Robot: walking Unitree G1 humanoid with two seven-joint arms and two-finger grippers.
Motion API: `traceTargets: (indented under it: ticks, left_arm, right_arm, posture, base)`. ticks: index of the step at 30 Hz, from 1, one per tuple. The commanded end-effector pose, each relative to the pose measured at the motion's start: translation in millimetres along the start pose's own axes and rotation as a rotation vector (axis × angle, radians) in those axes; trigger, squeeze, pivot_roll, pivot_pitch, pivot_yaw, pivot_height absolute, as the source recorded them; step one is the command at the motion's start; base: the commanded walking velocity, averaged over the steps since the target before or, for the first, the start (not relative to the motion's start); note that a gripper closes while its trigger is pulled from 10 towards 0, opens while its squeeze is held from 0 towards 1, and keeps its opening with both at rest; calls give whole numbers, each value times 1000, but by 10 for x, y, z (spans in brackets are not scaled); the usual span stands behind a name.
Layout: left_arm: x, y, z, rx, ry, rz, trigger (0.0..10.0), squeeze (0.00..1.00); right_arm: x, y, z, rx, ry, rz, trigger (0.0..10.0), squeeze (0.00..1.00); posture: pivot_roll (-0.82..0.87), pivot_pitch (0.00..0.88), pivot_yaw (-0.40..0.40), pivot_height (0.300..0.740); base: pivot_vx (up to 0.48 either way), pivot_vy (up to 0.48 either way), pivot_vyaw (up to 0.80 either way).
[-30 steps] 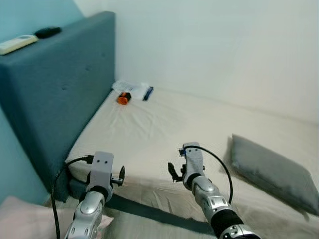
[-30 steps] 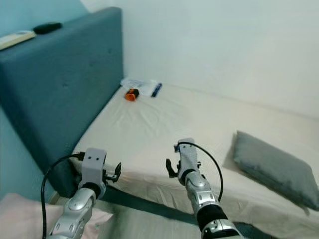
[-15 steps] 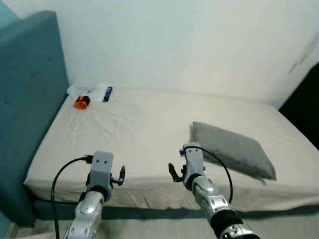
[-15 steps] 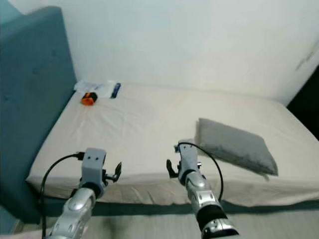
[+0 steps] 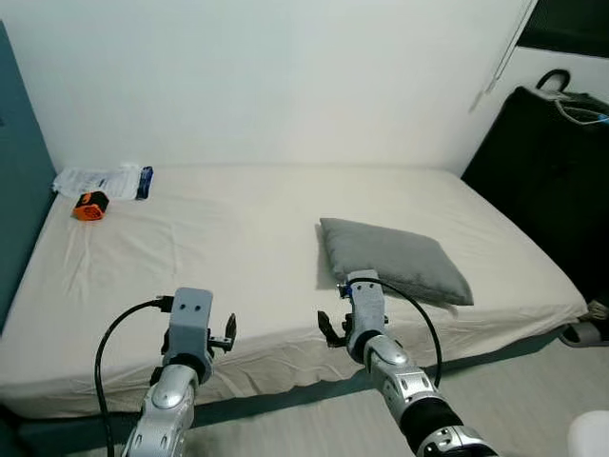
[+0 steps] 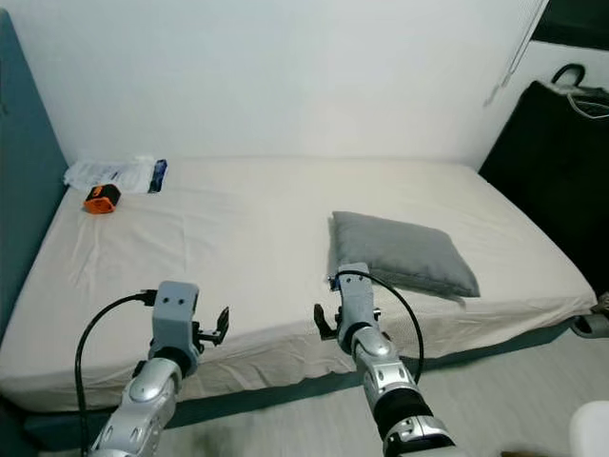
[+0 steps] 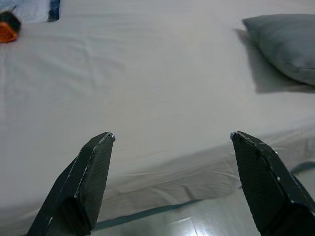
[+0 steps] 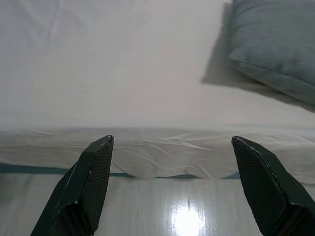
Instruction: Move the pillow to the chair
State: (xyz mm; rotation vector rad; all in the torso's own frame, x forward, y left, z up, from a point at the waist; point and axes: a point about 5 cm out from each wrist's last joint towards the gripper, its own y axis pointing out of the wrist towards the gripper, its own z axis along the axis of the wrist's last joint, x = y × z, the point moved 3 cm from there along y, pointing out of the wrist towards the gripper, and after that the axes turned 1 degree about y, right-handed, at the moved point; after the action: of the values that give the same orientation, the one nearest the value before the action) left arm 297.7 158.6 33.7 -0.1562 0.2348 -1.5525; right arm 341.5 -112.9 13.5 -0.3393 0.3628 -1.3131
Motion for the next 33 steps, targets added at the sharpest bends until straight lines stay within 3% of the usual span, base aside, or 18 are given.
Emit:
traceTargets:
  ticks: [1,25,33]
  left_arm:
    - [29,-19,-11,8,-24,0,10000,0]
    - [117,-63,-10,31,-45,-28,10000,0]
    - [128,-74,19,50,-59,-35,10000,0]
  right_arm:
    - [19,-1,-5,-2,0,-3,10000,0]
    - [38,-27,-55,-4,-11,-1,10000,0]
    - [46,-27,-41,-1,-12,0,10000,0]
  posture:
    - [76,0,-140,708]
    - [65,0,-138,708]
    - [62,0,-143,708]
  base:
    - [0,0,0]
    - [0,0,0]
    - [367,0,0]
